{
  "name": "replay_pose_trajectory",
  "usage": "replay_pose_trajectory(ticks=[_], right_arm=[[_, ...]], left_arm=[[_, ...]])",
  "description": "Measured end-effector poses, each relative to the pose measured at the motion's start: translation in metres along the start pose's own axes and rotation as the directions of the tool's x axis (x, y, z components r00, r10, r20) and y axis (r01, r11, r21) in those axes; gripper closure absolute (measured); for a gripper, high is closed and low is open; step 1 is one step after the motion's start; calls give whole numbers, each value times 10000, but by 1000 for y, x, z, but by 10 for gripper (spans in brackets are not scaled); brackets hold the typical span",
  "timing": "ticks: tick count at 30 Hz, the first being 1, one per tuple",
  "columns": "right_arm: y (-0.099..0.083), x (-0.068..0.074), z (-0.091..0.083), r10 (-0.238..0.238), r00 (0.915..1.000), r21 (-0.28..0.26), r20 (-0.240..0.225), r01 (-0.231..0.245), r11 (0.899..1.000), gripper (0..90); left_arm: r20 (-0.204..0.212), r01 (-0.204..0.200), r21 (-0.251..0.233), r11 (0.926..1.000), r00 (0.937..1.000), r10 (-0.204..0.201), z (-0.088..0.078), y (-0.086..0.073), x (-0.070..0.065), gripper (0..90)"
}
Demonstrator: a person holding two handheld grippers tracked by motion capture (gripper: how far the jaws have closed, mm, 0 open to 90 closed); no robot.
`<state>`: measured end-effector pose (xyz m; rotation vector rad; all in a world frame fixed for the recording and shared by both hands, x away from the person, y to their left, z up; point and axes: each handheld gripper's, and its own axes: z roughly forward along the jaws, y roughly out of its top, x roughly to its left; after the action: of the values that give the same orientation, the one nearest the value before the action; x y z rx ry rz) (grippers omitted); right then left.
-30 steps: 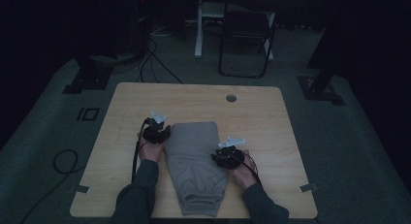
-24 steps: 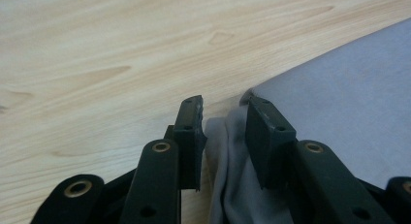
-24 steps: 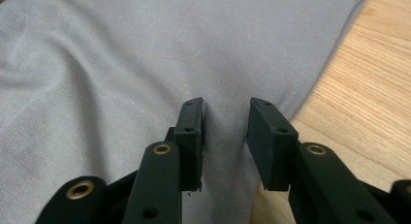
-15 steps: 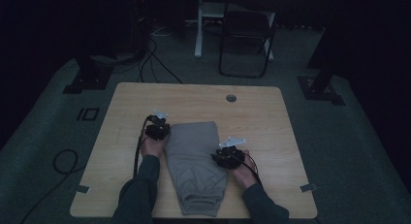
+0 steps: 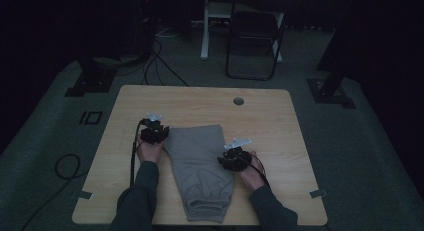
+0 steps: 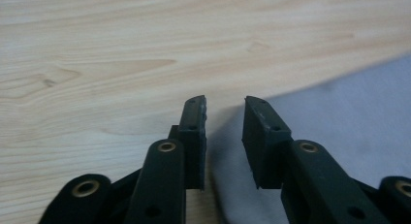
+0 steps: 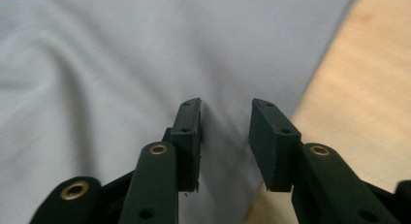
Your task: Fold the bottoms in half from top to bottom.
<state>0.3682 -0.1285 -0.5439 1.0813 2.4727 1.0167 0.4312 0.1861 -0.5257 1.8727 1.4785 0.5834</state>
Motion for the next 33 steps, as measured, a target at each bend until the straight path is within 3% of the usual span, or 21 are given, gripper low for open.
replay_pose_trajectory(ticks=[4, 9, 12, 15, 19, 25, 33], right_arm=[[19, -17, 6, 587, 9966, -650, 582, -549, 9964, 622], [47, -43, 25, 1430, 9826, -922, 1187, -1325, 9869, 610], [60, -53, 39, 1785, 9754, -797, 1294, -1692, 9823, 584], [68, -58, 53, 2033, 9670, -435, 1538, -1989, 9791, 552], [73, -59, 67, 2500, 9537, -348, 1671, -2477, 9682, 522], [82, -54, 75, 2150, 9594, -93, 1826, -2169, 9761, 503], [80, -51, 73, 1987, 9627, -15, 1834, -2018, 9794, 583]], left_arm=[[112, -186, 242, 9995, 9998, 184, 6, -1, -7, 619], [82, -132, 607, 9981, 9999, 128, 15, -3, -7, 566], [138, -97, 736, 9972, 9999, 88, 19, -3, -6, 540], [295, 168, 750, 9970, 9994, -190, 21, -3, -4, 526], [541, 709, 874, 9937, 9957, -758, 23, -3, 1, 488], [864, 549, 1013, 9933, 9942, -638, 23, -2, 0, 463], [686, 181, 1346, 9907, 9973, -276, 22, 0, -9, 513]])
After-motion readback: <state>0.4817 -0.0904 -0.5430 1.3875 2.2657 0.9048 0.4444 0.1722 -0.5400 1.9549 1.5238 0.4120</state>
